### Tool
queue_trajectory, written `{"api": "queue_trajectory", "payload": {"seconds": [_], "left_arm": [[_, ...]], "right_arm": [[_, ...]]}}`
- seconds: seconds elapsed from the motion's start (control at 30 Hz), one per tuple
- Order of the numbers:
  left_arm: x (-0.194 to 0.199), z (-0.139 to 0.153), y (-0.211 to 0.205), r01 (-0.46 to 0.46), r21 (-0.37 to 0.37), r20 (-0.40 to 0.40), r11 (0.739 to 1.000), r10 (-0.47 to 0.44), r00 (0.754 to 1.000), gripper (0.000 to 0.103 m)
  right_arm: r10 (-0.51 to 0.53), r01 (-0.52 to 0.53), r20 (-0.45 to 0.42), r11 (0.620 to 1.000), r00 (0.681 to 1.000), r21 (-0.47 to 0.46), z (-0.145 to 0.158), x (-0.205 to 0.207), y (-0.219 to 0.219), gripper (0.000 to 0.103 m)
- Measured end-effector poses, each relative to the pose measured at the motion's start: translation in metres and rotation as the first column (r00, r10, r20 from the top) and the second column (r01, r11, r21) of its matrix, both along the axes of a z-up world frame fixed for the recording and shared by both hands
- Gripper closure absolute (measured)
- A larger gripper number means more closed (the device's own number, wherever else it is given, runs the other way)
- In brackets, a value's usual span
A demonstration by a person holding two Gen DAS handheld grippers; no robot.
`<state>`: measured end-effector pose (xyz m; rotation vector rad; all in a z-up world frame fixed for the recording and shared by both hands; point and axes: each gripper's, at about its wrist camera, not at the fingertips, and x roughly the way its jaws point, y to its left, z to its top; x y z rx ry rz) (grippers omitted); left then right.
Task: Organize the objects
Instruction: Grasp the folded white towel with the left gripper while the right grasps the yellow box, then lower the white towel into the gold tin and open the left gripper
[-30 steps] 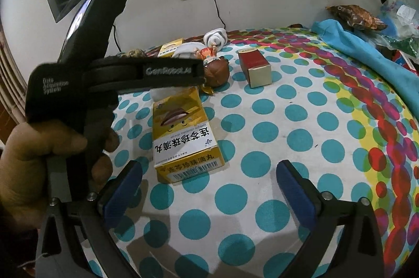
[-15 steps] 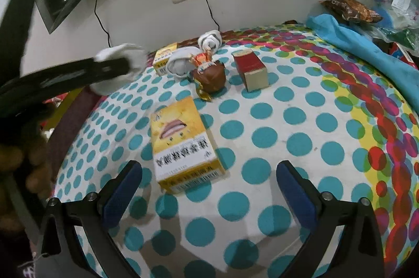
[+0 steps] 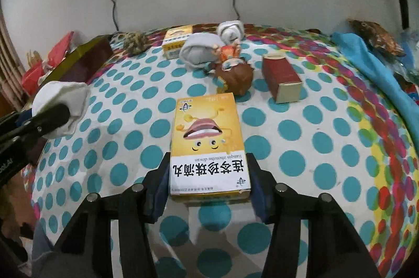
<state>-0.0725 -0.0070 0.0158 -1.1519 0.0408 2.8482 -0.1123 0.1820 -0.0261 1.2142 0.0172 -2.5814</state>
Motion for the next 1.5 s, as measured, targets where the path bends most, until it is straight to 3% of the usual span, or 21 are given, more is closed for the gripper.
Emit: {"api": "queue_trajectory", "payload": {"seconds": [0.3,0.87,1.07,1.5], "left_arm": [[0.011,0.012,-0.031,-0.069,0.014,-0.019,0.998,0.069,0.997,0.072],[0.009,0.035,-0.121,-0.25,0.002,-0.048,0.968,0.25,0.967,0.072],[-0.007,0.035,-0.161,-0.31,-0.026,-0.018,0.95,0.31,0.951,0.072],[-0.058,0.019,-0.181,-0.351,-0.061,0.05,0.934,0.354,0.934,0.072]], "right_arm": [[0.015,-0.015,-0.059,1.0,0.998,0.006,0.008,0.01,-0.008,0.054],[0.001,-0.003,-0.024,0.997,1.0,-0.077,0.0,0.007,0.0,0.053],[0.005,-0.006,-0.022,0.997,1.0,-0.08,-0.001,0.008,0.0,0.053],[0.003,-0.004,-0.014,0.996,1.0,-0.086,-0.001,0.006,0.002,0.053]]}}
